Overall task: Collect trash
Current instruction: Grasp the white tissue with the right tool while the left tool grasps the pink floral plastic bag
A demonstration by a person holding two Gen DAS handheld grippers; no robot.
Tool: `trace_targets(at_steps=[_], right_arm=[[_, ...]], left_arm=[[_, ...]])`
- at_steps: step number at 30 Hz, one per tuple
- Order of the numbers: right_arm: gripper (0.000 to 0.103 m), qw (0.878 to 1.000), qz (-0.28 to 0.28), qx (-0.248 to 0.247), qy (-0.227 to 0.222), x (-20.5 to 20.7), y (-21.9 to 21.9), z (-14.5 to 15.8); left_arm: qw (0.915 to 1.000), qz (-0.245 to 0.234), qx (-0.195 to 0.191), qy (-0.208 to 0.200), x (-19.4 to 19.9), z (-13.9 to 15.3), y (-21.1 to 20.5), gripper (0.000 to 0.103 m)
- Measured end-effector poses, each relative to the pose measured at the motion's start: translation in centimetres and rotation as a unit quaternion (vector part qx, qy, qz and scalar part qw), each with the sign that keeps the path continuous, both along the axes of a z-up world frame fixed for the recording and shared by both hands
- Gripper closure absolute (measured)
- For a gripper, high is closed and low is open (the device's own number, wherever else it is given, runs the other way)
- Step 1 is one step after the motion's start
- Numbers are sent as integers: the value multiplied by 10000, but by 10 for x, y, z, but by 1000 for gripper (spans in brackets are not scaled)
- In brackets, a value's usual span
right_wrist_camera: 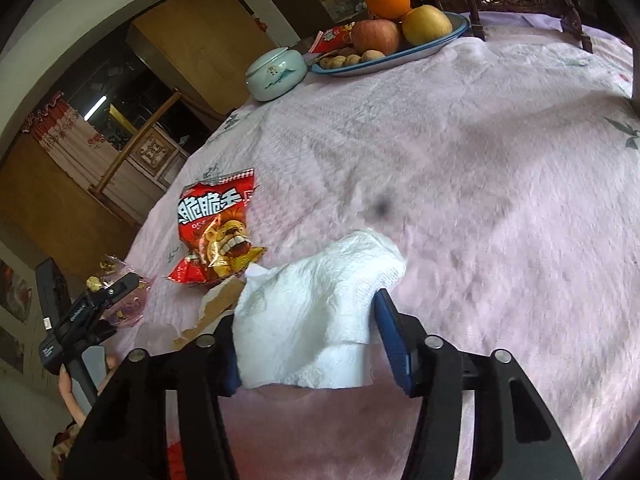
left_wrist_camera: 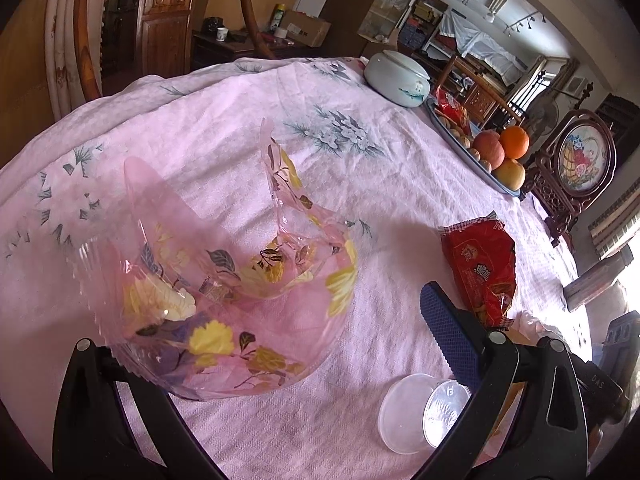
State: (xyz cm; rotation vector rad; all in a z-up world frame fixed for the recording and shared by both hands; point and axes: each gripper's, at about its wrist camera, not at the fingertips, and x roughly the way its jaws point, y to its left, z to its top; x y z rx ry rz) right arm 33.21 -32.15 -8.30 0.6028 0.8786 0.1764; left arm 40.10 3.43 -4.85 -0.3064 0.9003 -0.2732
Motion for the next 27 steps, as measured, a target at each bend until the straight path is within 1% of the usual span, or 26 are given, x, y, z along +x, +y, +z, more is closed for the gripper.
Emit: trace_targets(at_steps=[1,2,3,5,7,10,12,14,15,16,17,20,22,24,27], right_arm=[[73,10000,18,81,-49,-1,0,1],[85,9999,21,92,-112,-2,-1,5],[88,9999,26,16,-163,-4,0,8],[89,9995,-6,-200,-251,-9,2,14],[89,9991,-39,-285,-305,-14,1,19],[89,9983,-55,-378,-439,-20,1,28],[89,9973,-27,-510,-527,-22,4,33],[89,9966,26,-596,-564,-24,7,35],[89,9964,66,-623,-566,-24,9,35],[89,9962,96,-648,-571,-25,10,36],[89,9960,111,-676,-579,-25,12,36],[89,9956,141,-704,-609,-26,13,37],[89,9956,145,-687,-621,-27,13,37],[89,9956,133,-680,-636,-28,13,38],[89,9953,135,-658,-705,-31,13,42]], left_arm=[[10000,-3,-4,3,0,0,0,7],[10000,-2,-6,2,0,0,0,7],[10000,-2,-15,4,0,0,0,7],[9999,-12,-99,11,-1,1,3,7],[9996,-28,-265,1,-2,2,7,7],[9971,-74,-752,-39,-5,3,18,8],[9938,-84,-1106,-45,-6,3,27,17],[9912,-63,-1323,10,-8,3,34,29],[9908,-79,-1352,15,-9,4,35,32],[9914,-94,-1304,-8,-11,5,36,37],[9927,-99,-1201,-52,-14,8,35,40],[9965,-135,-802,-214,-24,15,28,41],[9976,-176,-623,-246,-30,17,24,41],[9978,-230,-583,-203,-34,16,21,41],[9971,-310,-666,-207,-44,18,22,41]])
